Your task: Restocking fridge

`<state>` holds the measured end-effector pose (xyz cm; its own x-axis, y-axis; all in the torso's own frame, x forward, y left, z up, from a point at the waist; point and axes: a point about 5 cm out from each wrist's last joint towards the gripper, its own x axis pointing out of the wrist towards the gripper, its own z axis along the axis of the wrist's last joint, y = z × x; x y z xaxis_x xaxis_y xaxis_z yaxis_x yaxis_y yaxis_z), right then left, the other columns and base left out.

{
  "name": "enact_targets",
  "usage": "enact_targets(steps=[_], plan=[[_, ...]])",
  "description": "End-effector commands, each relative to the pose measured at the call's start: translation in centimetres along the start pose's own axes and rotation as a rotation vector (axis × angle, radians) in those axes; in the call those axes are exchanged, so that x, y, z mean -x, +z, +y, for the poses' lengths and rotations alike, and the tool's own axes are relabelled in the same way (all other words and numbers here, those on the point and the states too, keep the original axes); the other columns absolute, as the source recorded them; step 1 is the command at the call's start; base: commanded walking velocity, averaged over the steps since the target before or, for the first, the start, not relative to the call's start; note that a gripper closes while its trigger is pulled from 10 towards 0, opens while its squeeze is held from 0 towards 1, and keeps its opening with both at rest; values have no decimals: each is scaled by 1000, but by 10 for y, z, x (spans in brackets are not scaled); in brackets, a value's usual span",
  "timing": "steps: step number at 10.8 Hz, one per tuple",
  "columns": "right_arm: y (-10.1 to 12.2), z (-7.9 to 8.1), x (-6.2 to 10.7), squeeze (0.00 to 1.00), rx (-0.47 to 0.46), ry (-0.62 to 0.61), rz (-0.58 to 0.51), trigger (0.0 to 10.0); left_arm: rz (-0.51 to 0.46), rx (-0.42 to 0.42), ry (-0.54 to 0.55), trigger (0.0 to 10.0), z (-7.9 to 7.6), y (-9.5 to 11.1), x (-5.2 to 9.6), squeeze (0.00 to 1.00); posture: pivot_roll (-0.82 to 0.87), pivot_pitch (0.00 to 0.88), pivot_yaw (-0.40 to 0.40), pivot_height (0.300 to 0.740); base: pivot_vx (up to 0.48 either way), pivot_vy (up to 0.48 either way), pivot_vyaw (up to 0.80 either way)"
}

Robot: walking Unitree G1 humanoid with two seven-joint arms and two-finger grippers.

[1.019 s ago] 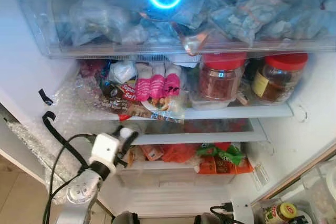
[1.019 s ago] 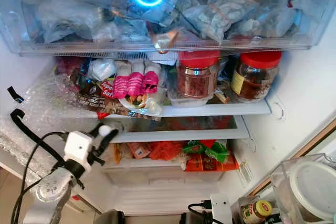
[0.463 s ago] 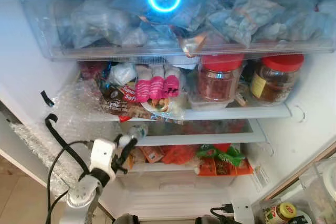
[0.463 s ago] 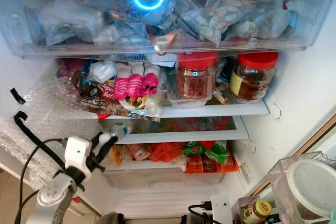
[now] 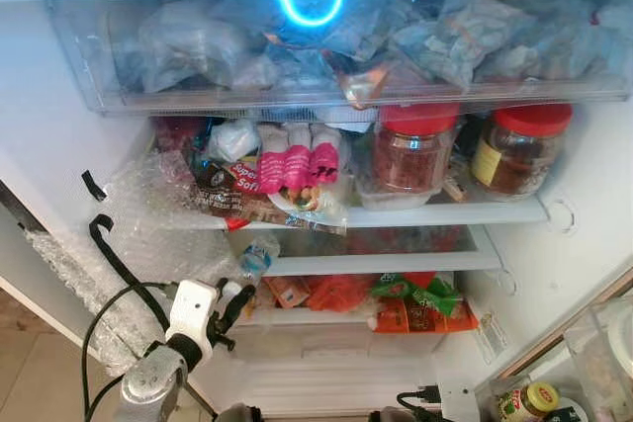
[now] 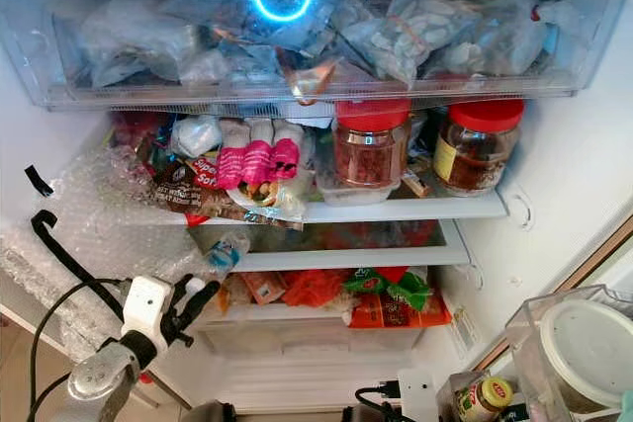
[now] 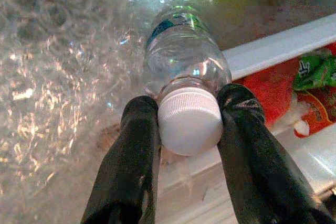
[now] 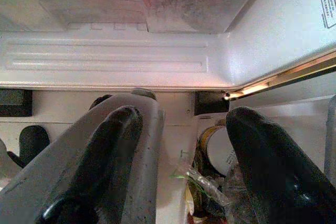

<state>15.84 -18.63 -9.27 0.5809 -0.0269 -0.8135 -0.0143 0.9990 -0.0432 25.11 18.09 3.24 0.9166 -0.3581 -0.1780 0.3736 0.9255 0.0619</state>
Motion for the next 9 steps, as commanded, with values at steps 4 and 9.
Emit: enact_targets(steps=[4,9], plan=[[-12,6,2,0,-7,11,50,10000,-59,2,3,10000,-7,21,-21,0,-91,33,5,651,0,0,0],[-13,7,2,0,-14,7,52,10000,13,-34,6,10000,-20,22,-53,0,-100,36,13,651,0,0,0]])
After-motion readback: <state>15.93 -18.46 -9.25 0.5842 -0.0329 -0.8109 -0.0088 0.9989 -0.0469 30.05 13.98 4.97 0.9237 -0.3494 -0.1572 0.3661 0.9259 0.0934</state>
